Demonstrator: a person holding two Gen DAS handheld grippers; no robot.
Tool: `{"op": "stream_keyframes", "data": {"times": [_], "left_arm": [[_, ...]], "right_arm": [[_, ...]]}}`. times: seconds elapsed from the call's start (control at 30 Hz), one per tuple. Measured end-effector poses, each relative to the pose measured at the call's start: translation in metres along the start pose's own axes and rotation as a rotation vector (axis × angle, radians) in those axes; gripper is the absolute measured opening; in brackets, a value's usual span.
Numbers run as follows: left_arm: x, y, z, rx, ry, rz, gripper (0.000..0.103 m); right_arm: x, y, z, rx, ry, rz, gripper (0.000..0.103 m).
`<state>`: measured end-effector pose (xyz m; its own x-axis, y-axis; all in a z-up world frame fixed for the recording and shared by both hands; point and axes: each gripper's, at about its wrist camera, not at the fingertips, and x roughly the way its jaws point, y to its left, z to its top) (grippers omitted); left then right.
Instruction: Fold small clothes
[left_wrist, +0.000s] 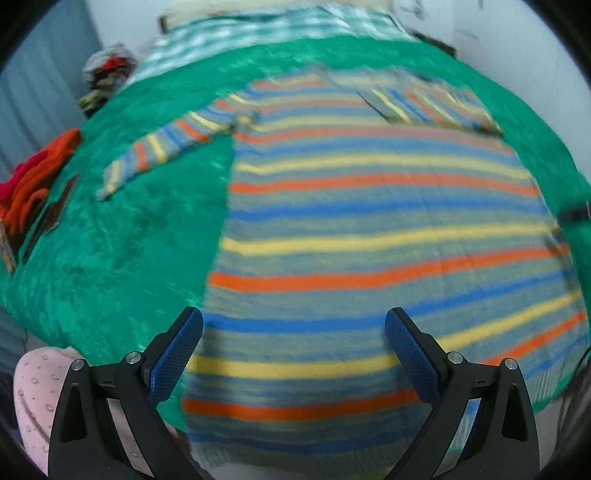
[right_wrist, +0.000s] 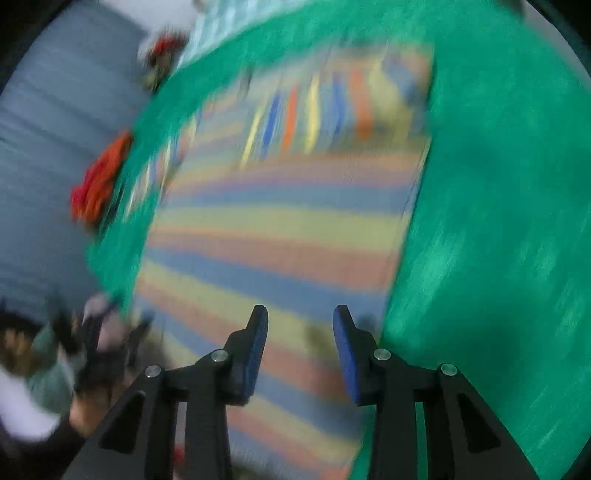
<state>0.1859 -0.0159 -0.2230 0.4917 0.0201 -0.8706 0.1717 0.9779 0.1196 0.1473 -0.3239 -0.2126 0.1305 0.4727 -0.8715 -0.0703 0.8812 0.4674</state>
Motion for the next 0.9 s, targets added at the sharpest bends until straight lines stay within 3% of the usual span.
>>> {"op": "stream_keyframes", "data": {"times": [0.1,0.23,0.3,0.37,0.47,0.53,0.63,0.73,0.9], "left_arm": [[0.006,-0.011,-0.009,0.068,0.043,0.022,0.1],[-0.003,-0.013,-0.015,0.077,0.011,0.011,0.1],[0.001,-0.014,-0.017,0.085,0.036,-0.005,0.1],[0.006,-0.014,-0.016,0.089,0.057,-0.014,0.1],[0.003,-0.004,-0.015,0.055,0.082,-0.038,0.101],[-0.005,0.009,-0.016,-0.001,0.081,-0.054,0.101],[-0.014,0.036,-0.009,-0.108,0.073,-0.118,0.101],[-0.018,0.091,0.021,-0.248,0.02,-0.171,0.101],[0.017,0.226,0.07,-0.558,-0.042,-0.142,0.101]], "right_arm": [[0.026,-0.014,-0.05,0.1,0.155,-0.08,0.037],[-0.003,0.0,-0.083,0.078,0.074,-0.196,0.037],[-0.005,0.012,-0.087,0.075,0.046,-0.158,0.043],[0.011,0.014,-0.096,0.091,0.074,-0.128,0.054],[0.033,0.006,-0.109,0.114,0.126,-0.236,0.053],[0.021,0.011,-0.107,0.108,0.051,-0.241,0.054],[-0.015,0.032,-0.099,0.068,-0.157,-0.277,0.065],[-0.031,0.049,-0.094,0.038,-0.316,-0.273,0.067],[-0.013,0.068,-0.086,-0.028,-0.334,-0.235,0.067]]}}
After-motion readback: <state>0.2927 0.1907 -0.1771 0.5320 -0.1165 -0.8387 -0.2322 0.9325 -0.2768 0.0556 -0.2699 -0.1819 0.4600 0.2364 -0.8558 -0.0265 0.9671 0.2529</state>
